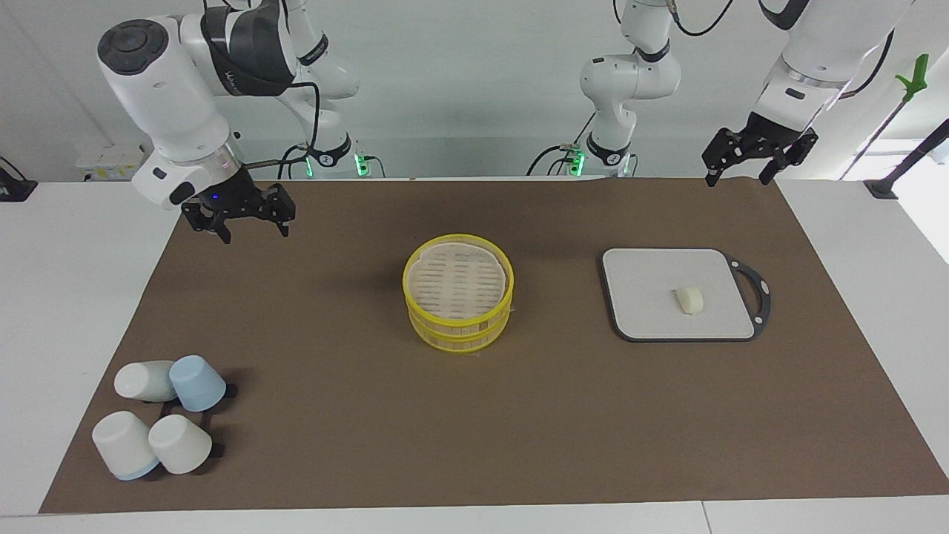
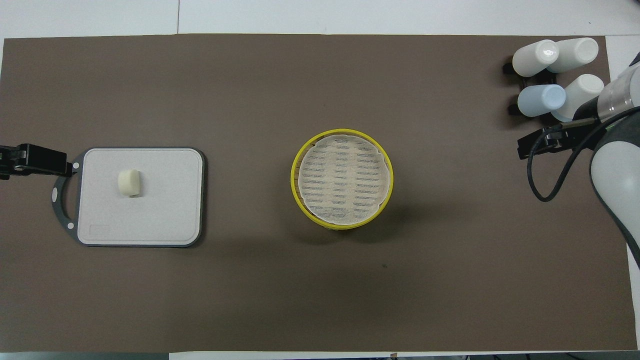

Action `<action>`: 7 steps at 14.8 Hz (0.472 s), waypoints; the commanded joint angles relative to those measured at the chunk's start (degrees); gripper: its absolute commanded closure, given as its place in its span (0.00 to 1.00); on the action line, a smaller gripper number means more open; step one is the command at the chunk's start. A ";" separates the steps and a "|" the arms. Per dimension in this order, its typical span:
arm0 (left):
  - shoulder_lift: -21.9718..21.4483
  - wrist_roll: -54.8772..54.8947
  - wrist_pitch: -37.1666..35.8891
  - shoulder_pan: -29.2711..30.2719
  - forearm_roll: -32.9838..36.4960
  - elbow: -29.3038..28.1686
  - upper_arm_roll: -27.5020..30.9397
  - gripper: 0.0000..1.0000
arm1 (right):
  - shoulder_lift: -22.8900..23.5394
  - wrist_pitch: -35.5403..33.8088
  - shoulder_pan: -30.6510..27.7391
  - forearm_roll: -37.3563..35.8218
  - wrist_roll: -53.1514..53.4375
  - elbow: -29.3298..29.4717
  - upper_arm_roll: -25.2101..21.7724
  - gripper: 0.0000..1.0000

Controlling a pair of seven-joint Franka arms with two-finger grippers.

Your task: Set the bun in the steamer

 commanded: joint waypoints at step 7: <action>-2.45 3.56 29.55 2.89 -0.62 -29.28 0.62 0.00 | 6.87 7.95 19.40 1.40 27.35 3.22 0.33 0.00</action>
